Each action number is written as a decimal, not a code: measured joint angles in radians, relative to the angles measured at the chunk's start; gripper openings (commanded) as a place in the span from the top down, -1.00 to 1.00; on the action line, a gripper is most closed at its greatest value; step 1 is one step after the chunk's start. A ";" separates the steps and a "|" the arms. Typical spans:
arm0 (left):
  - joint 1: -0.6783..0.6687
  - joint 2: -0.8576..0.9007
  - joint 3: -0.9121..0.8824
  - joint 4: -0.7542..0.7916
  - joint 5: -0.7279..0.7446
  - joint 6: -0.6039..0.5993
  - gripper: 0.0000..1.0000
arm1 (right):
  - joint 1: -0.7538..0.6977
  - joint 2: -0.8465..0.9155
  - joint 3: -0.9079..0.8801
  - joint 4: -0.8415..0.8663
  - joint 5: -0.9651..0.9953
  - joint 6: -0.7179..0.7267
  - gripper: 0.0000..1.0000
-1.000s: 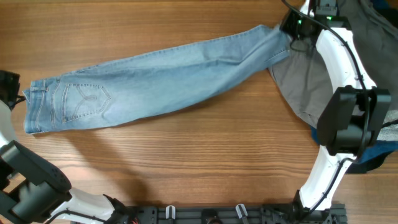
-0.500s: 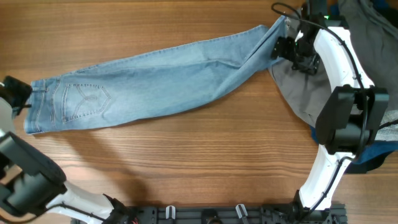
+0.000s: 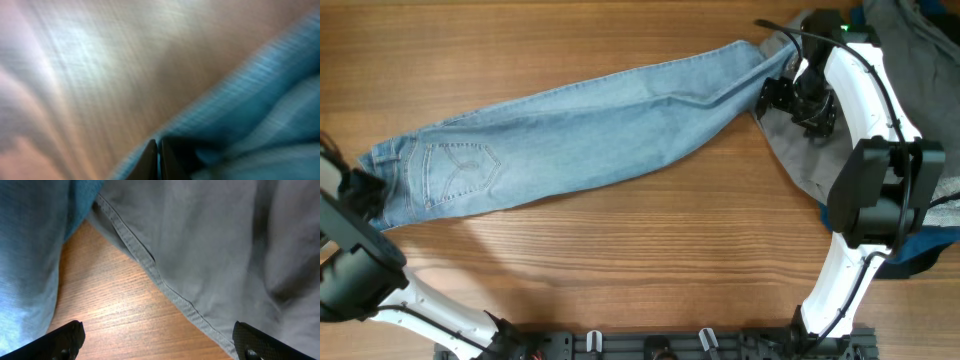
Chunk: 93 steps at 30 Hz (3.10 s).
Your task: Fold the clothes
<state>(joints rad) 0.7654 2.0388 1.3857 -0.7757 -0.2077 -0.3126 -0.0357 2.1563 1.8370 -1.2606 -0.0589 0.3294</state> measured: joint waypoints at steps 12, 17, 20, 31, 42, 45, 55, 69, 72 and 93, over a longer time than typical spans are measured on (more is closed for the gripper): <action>0.081 -0.050 0.000 -0.063 0.362 0.031 -0.24 | 0.000 0.000 -0.007 0.148 -0.134 -0.124 -0.99; 0.080 -0.101 -0.001 -0.112 0.389 0.024 -0.55 | 0.000 0.000 -0.068 0.148 -0.136 -0.126 -0.99; 0.079 -0.245 -0.001 -0.169 0.351 -0.008 -1.00 | 0.000 0.000 -0.068 0.148 -0.136 -0.126 -0.99; 0.079 -0.286 -0.293 0.162 0.284 -0.185 -0.48 | 0.000 0.000 -0.068 0.132 -0.136 -0.127 -0.99; 0.079 -0.285 -0.333 0.202 0.266 -0.198 0.92 | 0.000 0.000 -0.068 0.117 -0.136 -0.126 -0.99; 0.130 -0.286 -0.295 0.135 0.211 -0.198 0.92 | 0.000 0.000 -0.068 0.100 -0.136 -0.126 -0.99; 0.190 -0.297 -0.044 -0.011 0.203 -0.198 -1.00 | 0.001 0.000 -0.069 0.198 -0.262 -0.213 -0.80; -0.231 -0.294 -0.169 -0.133 0.373 -0.156 -1.00 | 0.046 0.000 -0.069 0.459 -0.202 -0.463 -0.57; -0.235 -0.292 -0.235 -0.119 0.373 -0.156 -1.00 | 0.046 0.000 -0.069 0.477 -0.204 -0.557 -0.52; -0.235 -0.290 -0.245 -0.047 0.373 -0.156 -1.00 | 0.066 -0.102 0.116 0.639 -0.277 -0.260 0.91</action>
<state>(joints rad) 0.5301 1.7485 1.1404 -0.8230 0.1654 -0.4686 0.0303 2.0541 1.9533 -0.6220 -0.3355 0.0692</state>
